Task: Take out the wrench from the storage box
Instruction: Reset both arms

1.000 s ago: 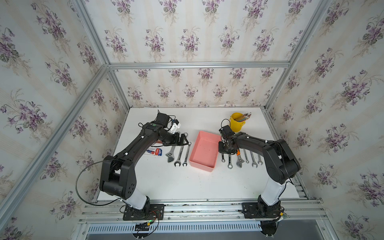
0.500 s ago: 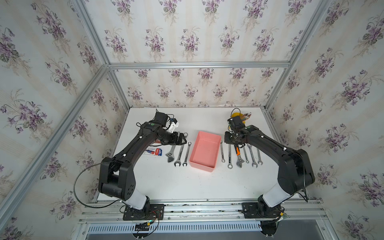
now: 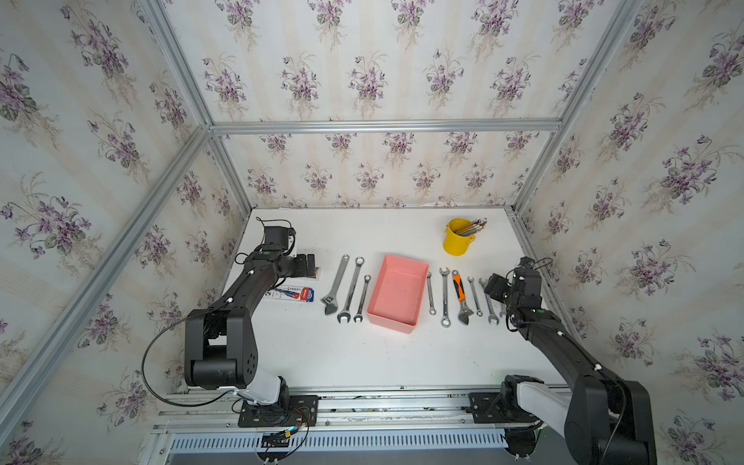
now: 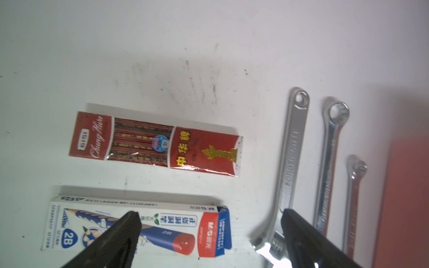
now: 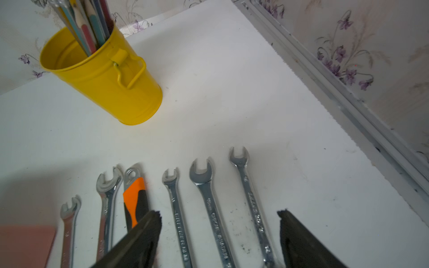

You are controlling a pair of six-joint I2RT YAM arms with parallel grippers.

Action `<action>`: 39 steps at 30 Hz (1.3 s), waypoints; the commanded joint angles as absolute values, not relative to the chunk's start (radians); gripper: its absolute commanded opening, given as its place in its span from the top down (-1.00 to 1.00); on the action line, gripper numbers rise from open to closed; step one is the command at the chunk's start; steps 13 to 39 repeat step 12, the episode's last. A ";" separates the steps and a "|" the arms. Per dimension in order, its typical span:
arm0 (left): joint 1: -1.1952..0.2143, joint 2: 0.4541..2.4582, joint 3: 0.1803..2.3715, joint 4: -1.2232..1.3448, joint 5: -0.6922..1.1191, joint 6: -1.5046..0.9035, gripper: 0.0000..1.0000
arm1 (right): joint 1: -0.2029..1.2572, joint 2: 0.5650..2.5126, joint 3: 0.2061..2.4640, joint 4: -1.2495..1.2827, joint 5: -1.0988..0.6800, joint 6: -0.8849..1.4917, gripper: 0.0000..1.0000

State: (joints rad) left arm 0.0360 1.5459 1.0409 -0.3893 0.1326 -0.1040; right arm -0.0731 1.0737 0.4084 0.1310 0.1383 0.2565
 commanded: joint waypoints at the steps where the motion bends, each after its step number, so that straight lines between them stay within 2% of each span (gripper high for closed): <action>1: 0.044 1.530 0.975 -0.176 -0.016 -0.086 -0.98 | -0.090 1.048 0.315 0.477 0.206 0.182 -0.97; 5: 0.050 1.519 0.887 -0.061 -0.046 -0.106 -0.98 | -0.095 1.078 0.243 0.674 0.168 0.131 -1.00; 11: 0.053 1.501 0.776 0.098 -0.031 -0.094 -0.98 | -0.095 1.108 0.208 0.799 0.144 0.070 -1.00; 39: 0.052 1.502 0.771 0.105 -0.034 -0.090 -0.98 | -0.095 1.110 0.203 0.805 0.139 0.063 -1.00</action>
